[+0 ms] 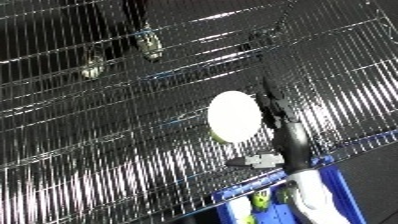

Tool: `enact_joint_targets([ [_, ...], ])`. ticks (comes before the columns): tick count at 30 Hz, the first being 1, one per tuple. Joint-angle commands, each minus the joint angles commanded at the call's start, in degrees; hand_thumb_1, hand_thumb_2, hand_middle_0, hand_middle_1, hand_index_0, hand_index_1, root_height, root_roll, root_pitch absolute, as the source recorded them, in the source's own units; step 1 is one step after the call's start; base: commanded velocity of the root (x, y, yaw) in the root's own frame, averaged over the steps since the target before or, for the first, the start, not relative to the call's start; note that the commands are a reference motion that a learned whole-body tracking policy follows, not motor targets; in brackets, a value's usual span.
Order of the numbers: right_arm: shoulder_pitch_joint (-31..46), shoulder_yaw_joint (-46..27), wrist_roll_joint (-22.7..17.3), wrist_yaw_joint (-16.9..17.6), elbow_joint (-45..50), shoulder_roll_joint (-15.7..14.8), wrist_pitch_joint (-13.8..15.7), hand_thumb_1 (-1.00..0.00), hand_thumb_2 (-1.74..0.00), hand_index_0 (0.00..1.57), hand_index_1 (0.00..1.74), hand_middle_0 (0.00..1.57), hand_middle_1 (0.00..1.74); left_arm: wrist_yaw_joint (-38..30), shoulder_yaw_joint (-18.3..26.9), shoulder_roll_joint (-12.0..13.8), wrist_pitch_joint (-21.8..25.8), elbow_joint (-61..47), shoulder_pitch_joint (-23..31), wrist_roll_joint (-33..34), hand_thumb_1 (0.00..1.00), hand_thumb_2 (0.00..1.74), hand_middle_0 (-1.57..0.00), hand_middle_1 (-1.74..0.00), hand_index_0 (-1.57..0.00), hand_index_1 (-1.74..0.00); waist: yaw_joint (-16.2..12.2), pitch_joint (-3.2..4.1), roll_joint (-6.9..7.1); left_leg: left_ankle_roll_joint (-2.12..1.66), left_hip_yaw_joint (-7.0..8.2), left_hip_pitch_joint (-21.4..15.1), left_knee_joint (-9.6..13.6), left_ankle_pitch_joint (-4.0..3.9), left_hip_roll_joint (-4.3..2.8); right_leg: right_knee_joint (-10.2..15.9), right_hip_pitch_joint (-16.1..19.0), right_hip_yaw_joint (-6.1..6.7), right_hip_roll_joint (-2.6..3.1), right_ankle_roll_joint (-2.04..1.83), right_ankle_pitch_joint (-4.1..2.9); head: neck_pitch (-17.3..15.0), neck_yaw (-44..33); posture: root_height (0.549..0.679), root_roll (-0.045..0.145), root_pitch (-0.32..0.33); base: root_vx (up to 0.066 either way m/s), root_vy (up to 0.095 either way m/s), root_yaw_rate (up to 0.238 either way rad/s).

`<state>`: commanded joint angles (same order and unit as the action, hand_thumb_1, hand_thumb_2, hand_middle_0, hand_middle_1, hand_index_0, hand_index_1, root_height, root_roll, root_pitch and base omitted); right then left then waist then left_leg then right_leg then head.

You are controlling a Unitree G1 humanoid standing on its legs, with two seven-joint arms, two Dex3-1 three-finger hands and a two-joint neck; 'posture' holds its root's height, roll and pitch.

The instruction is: Pick up the object and place it into the box

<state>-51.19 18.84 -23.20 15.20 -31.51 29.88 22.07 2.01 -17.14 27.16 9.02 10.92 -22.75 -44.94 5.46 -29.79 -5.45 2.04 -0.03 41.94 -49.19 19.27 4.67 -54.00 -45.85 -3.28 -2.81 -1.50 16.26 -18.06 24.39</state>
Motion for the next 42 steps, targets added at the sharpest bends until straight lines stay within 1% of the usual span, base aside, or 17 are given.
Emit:
enact_joint_targets([
  [2, -0.6, 0.3, 0.0, 0.2, -0.5, 0.0, 0.0, 0.00, 0.00, 0.00, 0.00, 0.00, 0.00, 0.0, -0.1, 0.0, 0.0, 0.0, -0.1, -0.1, 1.00, 1.74, -1.57, -1.74, -1.57, -1.74, 0.1, 0.00, -0.08, 0.04, 0.00, 0.1, -0.1, 0.05, 0.04, -0.1, -0.1, -0.02, 0.00, 0.04, 0.06, 0.0, 0.1, 0.607, 0.045, 0.185, 0.006, 0.005, 0.029],
  [5, -2.4, 0.9, -0.6, 0.7, -1.7, 0.0, -0.2, 0.00, 0.00, 0.00, 0.00, 0.00, 0.00, 0.1, -0.5, -0.2, 0.1, -0.2, -0.4, -0.2, 1.00, 1.74, -1.57, -1.74, -1.57, -1.74, 0.4, 0.00, -0.29, 0.18, -0.04, 0.4, -0.4, 0.19, 0.16, -0.7, -0.5, -0.08, 0.04, 0.21, 0.34, -0.1, 0.7, 0.605, 0.045, 0.186, 0.003, 0.003, 0.030],
  [11, -5.2, 1.9, -1.8, 0.2, -4.0, -0.8, 0.1, -0.30, -0.52, 0.47, 0.52, 0.47, 0.52, -0.5, -1.1, -0.4, 0.0, -0.6, -1.0, -0.6, 1.00, 1.74, -1.57, -1.74, -1.57, -1.74, 1.0, 0.00, -0.67, 0.30, -0.23, 0.7, -1.2, 0.47, 0.40, -2.0, -0.9, -0.25, 0.01, 0.55, 1.01, -0.4, 1.6, 0.602, 0.046, 0.183, 0.009, -0.004, 0.051],
  [15, -6.2, 2.0, -1.8, 0.1, -4.5, -1.2, 0.3, -0.50, -0.87, 0.79, 0.87, 0.79, 0.87, -0.6, -1.4, -0.5, 0.2, -0.4, -0.8, -0.8, 1.00, 1.74, -1.57, -1.74, -1.57, -1.74, 1.2, 0.00, -0.77, 0.27, -0.38, 0.7, -1.0, 0.27, 0.46, -1.9, -0.9, -0.38, 0.11, 0.65, 1.07, -0.4, 2.1, 0.602, 0.046, 0.184, 0.000, -0.014, 0.034],
  [20, -6.3, 2.2, -1.7, 0.6, -4.3, -1.5, 0.4, -0.75, -1.30, 1.18, 1.30, 1.18, 1.30, -0.3, -1.5, -0.7, 0.9, -0.4, -0.3, -0.8, 1.00, 1.74, -1.57, -1.74, -1.57, -1.74, 1.2, 0.00, -0.79, 0.23, -0.42, -0.1, 0.4, -0.20, 0.66, -1.0, -0.1, -0.24, 0.46, 0.78, 0.99, -0.4, 2.4, 0.605, 0.047, 0.185, -0.012, -0.019, 0.018],
  [24, -5.1, 1.9, -2.0, 1.0, -3.0, -1.5, 0.5, -0.75, -1.30, 1.18, 1.30, 1.18, 1.30, 0.2, -1.1, -0.7, 1.3, -0.5, 0.3, -0.8, 1.00, 1.74, -1.57, -1.74, -1.57, -1.74, 0.8, 0.00, -0.65, 0.29, -0.23, -1.3, 1.4, -0.31, 0.93, -0.2, 1.0, -0.01, 0.79, 0.88, 0.97, 0.2, 1.9, 0.608, 0.048, 0.179, -0.014, -0.020, 0.003],
  [26, -3.7, 1.2, -2.2, 1.4, -1.1, -1.5, 0.8, -0.75, -1.30, 1.18, 1.30, 1.18, 1.30, 0.4, -0.7, -0.7, 1.5, -0.6, 1.0, -0.8, 1.00, 1.74, -1.57, -1.74, -1.57, -1.74, 0.5, 0.00, -0.49, 0.27, -0.18, -2.0, 1.8, -0.29, 0.91, 0.3, 1.7, 0.10, 0.84, 0.90, 0.97, 0.2, 0.0, 0.609, 0.049, 0.174, -0.008, 0.002, -0.058],
  [29, -0.7, -0.5, -1.5, 2.4, 3.4, -1.8, 0.9, -0.75, -1.30, 1.18, 1.30, 1.18, 1.30, 0.6, 0.0, -0.6, 2.1, -0.8, 2.2, -0.6, 1.00, 1.74, -1.57, -1.74, -1.57, -1.74, -0.2, 0.00, -0.12, 0.26, -0.20, -3.0, 2.2, -0.16, 0.78, 0.8, 2.6, 0.34, 0.92, 0.81, 0.93, 0.0, -1.7, 0.611, 0.049, 0.167, -0.009, -0.001, -0.093],
  [33, 4.9, -2.6, 1.0, 4.4, 11.6, -2.7, 0.7, -0.75, -1.30, 1.18, 1.30, 1.18, 1.30, 0.6, 1.2, -0.7, 2.6, -1.7, 3.8, 0.2, 1.00, 1.74, -1.57, -1.74, -1.57, -1.74, -1.4, 0.00, 0.65, 0.34, -0.17, -4.3, 2.5, 0.10, 0.31, 1.4, 3.8, 0.70, 1.19, 0.65, 0.79, -0.6, -2.2, 0.614, 0.048, 0.157, -0.021, -0.012, -0.140],
  [36, 9.4, -4.2, 3.0, 5.4, 17.4, -3.5, 0.6, -0.75, -1.30, 1.18, 1.30, 1.18, 1.30, 0.6, 2.4, -1.0, 2.4, -2.3, 5.0, 1.0, 1.00, 1.74, -1.57, -1.74, -1.57, -1.74, -2.5, 0.00, 1.33, 0.30, -0.04, -5.4, 2.7, 0.30, -0.20, 2.0, 4.8, 1.05, 1.43, 0.53, 0.62, -1.3, -2.4, 0.616, 0.048, 0.147, -0.023, -0.010, -0.166],
  [40, 14.7, -6.2, 5.4, 6.1, 23.6, -4.5, 0.5, -0.75, -1.30, 1.18, 1.30, 1.18, 1.30, 0.8, 3.9, -1.4, 2.7, -2.8, 6.6, 1.9, 1.00, 1.74, -1.57, -1.74, -1.57, -1.74, -3.9, 0.00, 2.07, 0.21, 0.31, -6.4, 2.9, 0.53, -0.79, 3.0, 5.9, 1.62, 1.83, 0.37, 0.21, -1.7, -2.3, 0.619, 0.048, 0.140, -0.037, -0.010, -0.172],
  [42, 17.6, -7.0, 7.0, 6.6, 26.4, -4.8, 0.5, -0.75, -1.30, 1.18, 1.30, 1.18, 1.30, 1.0, 4.8, -1.4, 2.9, -3.0, 7.6, 2.3, 1.00, 1.74, -1.57, -1.74, -1.57, -1.74, -4.7, 0.00, 2.40, 0.23, 0.54, -7.0, 3.2, 0.61, -1.08, 3.7, 6.5, 1.95, 2.07, 0.29, -0.03, -2.1, -1.6, 0.620, 0.047, 0.137, -0.053, -0.007, -0.192],
])
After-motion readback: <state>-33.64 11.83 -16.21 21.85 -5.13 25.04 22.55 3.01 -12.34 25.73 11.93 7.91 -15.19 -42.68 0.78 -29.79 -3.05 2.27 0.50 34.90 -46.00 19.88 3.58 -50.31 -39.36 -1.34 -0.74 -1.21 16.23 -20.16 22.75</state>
